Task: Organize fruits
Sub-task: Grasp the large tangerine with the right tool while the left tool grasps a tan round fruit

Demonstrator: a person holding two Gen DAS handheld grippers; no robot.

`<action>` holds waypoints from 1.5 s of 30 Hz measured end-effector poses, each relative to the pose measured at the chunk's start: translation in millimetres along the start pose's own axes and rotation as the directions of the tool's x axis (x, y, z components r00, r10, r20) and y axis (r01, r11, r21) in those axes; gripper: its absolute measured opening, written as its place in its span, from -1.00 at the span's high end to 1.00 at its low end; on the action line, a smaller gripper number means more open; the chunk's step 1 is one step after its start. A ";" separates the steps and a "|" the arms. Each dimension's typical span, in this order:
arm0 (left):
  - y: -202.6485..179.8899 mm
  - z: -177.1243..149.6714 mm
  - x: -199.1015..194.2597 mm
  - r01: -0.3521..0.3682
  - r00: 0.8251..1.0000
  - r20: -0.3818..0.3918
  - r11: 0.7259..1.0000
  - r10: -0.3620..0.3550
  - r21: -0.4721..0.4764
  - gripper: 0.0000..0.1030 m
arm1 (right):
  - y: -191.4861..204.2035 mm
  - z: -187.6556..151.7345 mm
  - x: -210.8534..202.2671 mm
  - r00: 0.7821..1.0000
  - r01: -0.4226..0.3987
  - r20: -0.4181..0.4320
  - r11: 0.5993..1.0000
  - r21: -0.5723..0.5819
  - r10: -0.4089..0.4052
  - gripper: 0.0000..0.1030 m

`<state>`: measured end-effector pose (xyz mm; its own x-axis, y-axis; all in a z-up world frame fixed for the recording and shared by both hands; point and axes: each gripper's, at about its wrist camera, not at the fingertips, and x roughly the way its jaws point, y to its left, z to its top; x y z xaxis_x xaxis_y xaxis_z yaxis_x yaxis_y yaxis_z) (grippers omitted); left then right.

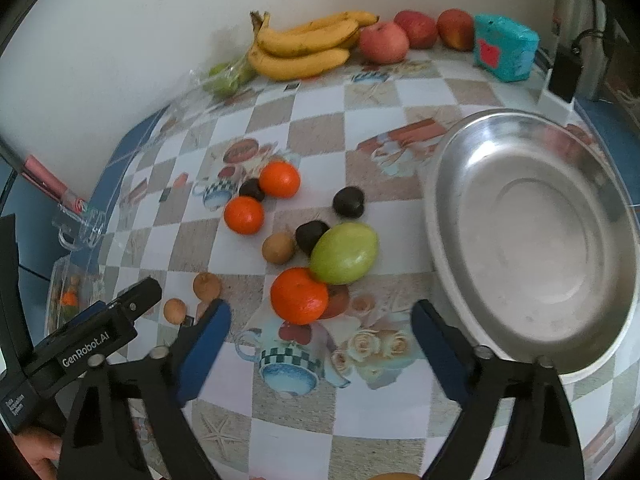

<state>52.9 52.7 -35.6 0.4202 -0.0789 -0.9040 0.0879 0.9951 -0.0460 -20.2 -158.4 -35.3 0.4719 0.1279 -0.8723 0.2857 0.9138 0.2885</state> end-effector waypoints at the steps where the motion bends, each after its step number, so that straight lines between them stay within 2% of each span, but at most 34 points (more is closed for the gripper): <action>1: 1.0 0.6 3.0 -0.001 1.000 -0.008 1.000 0.001 0.000 -1.00 | 0.9 -0.4 3.1 1.000 0.002 -0.009 1.000 -0.001 -0.002 -0.69; 4: 7.2 1.4 12.8 0.018 0.999 -0.036 0.999 -0.019 -0.027 -1.00 | 2.1 -0.8 13.2 0.999 0.007 -0.036 1.000 -0.001 -0.007 -0.65; 6: 10.4 0.9 17.0 0.030 0.998 -0.053 0.999 -0.032 -0.043 -1.00 | 2.0 -0.3 19.5 0.999 0.004 -0.050 1.000 0.012 -0.003 -0.51; 10: 12.1 0.6 23.8 0.031 0.996 -0.076 0.998 -0.035 -0.049 -1.00 | 3.5 -0.9 31.3 0.997 -0.001 -0.083 1.000 0.027 0.003 -0.49; 15: 11.0 -0.8 30.9 0.059 0.992 -0.107 0.997 -0.065 -0.058 -0.95 | 6.9 -0.2 35.5 0.996 -0.009 -0.091 0.999 0.032 0.011 -0.33; 18: 12.6 -2.0 33.0 0.102 0.987 -0.120 0.991 -0.111 -0.084 -0.71 | 8.1 0.2 38.6 0.995 -0.016 -0.101 0.999 0.040 0.020 -0.21; 20: 10.9 -3.4 35.1 0.113 0.984 -0.132 0.990 -0.123 -0.083 -0.59 | 9.0 0.0 40.4 0.994 -0.011 -0.105 0.999 0.038 0.015 -0.21; 22: 8.0 -4.0 36.3 0.127 0.981 -0.139 0.989 -0.137 -0.076 -0.38 | 9.3 -0.4 41.5 0.994 -0.009 -0.109 0.999 0.038 0.013 -0.14; 24: 6.1 -4.3 37.3 0.146 0.977 -0.145 0.986 -0.156 -0.076 -0.16 | 8.9 -0.3 42.5 0.993 -0.011 -0.114 0.999 0.042 0.016 0.03; 25: 5.5 -4.8 37.5 0.154 0.976 -0.147 0.985 -0.164 -0.076 -0.10 | 8.6 0.0 42.9 0.993 -0.013 -0.115 0.999 0.044 0.018 0.03; 28: 4.3 -5.6 37.9 0.161 0.974 -0.152 0.984 -0.170 -0.070 0.31 | 8.5 0.7 43.9 0.993 -0.020 -0.116 0.999 0.045 0.025 0.11; 31: 4.4 -6.9 37.7 0.170 0.972 -0.153 0.983 -0.180 -0.075 0.47 | 10.6 0.8 44.1 0.993 -0.030 -0.115 0.999 0.040 0.035 0.22; 35: 3.8 -8.4 36.8 0.182 0.969 -0.154 0.980 -0.192 -0.079 0.48 | 10.5 1.1 44.5 0.993 -0.032 -0.115 0.999 0.040 0.036 0.24; 45: 9.1 -4.0 25.3 0.158 0.979 -0.115 0.984 -0.166 -0.079 0.49 | 12.0 1.0 41.5 0.992 -0.037 -0.121 0.999 0.032 0.040 0.26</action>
<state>60.8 60.0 -60.6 0.2932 -0.2360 -0.9265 0.0820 0.9717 -0.2216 3.6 -142.4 -67.6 0.3790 0.2103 -0.9012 0.2943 0.8959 0.3328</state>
